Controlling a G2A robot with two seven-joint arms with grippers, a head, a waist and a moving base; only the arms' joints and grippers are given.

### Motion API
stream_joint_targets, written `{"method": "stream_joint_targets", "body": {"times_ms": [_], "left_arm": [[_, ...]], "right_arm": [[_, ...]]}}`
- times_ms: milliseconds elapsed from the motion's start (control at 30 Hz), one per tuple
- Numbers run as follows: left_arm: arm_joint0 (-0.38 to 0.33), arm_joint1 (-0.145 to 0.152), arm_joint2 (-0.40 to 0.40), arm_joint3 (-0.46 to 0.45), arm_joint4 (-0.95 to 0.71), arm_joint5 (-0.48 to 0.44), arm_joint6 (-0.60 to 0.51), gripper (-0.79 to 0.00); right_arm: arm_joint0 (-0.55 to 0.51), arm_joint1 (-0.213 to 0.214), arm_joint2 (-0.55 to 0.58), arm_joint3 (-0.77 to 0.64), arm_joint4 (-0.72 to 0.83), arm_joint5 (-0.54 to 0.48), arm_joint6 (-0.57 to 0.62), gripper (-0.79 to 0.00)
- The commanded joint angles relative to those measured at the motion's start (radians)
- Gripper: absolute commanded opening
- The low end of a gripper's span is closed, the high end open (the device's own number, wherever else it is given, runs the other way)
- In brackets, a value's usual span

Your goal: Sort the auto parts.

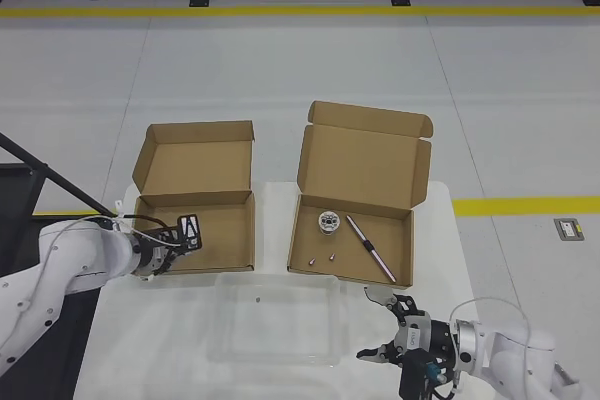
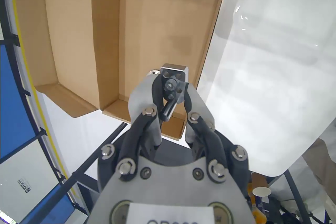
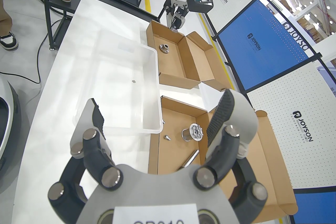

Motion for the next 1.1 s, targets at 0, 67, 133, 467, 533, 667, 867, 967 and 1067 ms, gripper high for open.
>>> {"method": "stream_joint_targets", "body": {"times_ms": [0, 67, 133, 467, 533, 667, 867, 967, 1067], "left_arm": [[0.015, -0.006, -0.005, 0.038, -0.047, 0.027, 0.044, -0.785], [0.011, -0.021, 0.002, 0.078, -0.04, 0.069, 0.026, -0.785], [-0.001, -0.045, 0.017, 0.116, -0.042, 0.102, 0.007, -0.785], [-0.1, -0.224, 0.124, 0.419, -0.101, 0.155, 0.056, -0.785], [-0.116, -0.261, 0.145, 0.478, -0.103, 0.149, 0.069, -0.785], [-0.14, -0.33, 0.175, 0.59, -0.117, 0.119, 0.103, -0.785], [-0.171, -0.42, 0.21, 0.723, -0.087, 0.096, 0.104, -0.785], [-0.182, -0.455, 0.217, 0.779, -0.063, 0.092, 0.112, -0.542], [-0.192, -0.482, 0.216, 0.825, -0.042, 0.078, 0.134, -0.422]], "right_arm": [[0.0, 0.0, 0.0, 0.0, 0.0, 0.0, 0.0, 0.0], [0.0, 0.0, 0.0, 0.0, 0.0, 0.0, 0.0, 0.0], [0.0, 0.0, 0.0, 0.0, 0.0, 0.0, 0.0, 0.0], [0.0, 0.0, 0.0, 0.0, 0.0, 0.0, 0.0, 0.0], [0.0, 0.0, 0.0, 0.0, 0.0, 0.0, 0.0, 0.0], [0.0, 0.0, 0.0, 0.0, 0.0, 0.0, 0.0, 0.0], [0.0, 0.0, 0.0, 0.0, 0.0, 0.0, 0.0, 0.0], [0.0, 0.0, 0.0, 0.0, 0.0, 0.0, 0.0, 0.0], [0.0, 0.0, 0.0, 0.0, 0.0, 0.0, 0.0, 0.0]]}}
